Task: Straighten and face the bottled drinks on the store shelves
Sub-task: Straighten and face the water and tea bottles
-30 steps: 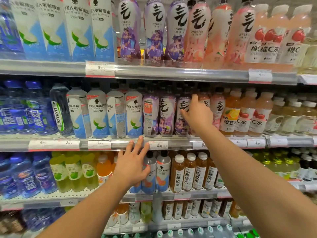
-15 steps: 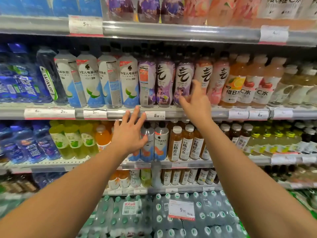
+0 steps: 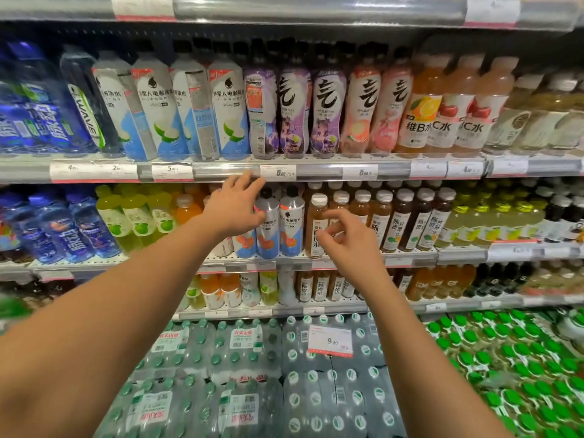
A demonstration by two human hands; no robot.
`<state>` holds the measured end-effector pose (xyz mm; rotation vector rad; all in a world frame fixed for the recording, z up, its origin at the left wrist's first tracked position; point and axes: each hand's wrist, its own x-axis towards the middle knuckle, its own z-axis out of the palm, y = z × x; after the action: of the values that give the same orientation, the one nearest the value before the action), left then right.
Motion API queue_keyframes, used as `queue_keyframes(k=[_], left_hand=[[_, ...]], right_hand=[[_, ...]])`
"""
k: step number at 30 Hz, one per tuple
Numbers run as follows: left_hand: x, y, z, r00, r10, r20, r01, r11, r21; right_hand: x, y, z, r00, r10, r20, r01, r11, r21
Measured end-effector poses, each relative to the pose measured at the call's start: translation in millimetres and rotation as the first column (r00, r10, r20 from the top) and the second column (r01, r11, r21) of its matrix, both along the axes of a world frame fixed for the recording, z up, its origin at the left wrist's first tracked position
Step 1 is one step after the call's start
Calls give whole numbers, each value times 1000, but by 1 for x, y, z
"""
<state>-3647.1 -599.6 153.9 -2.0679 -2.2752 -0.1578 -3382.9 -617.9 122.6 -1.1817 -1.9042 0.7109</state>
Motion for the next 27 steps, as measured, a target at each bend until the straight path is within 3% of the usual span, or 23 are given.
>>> queue_keyframes(k=[6, 14, 27], left_hand=[[9, -64, -20, 975, -140, 173, 144, 989, -13], [-47, -149, -70, 916, -173, 362, 252, 951, -182], [-128, -210, -154, 856, -44, 516, 258, 900, -351]], right_hand=[[-1, -47, -25, 1000, 9, 23, -7, 996, -84], [-30, -99, -71, 964, 61, 258, -15, 984, -178], [-87, -136, -136, 848, 174, 501, 5, 942, -336]])
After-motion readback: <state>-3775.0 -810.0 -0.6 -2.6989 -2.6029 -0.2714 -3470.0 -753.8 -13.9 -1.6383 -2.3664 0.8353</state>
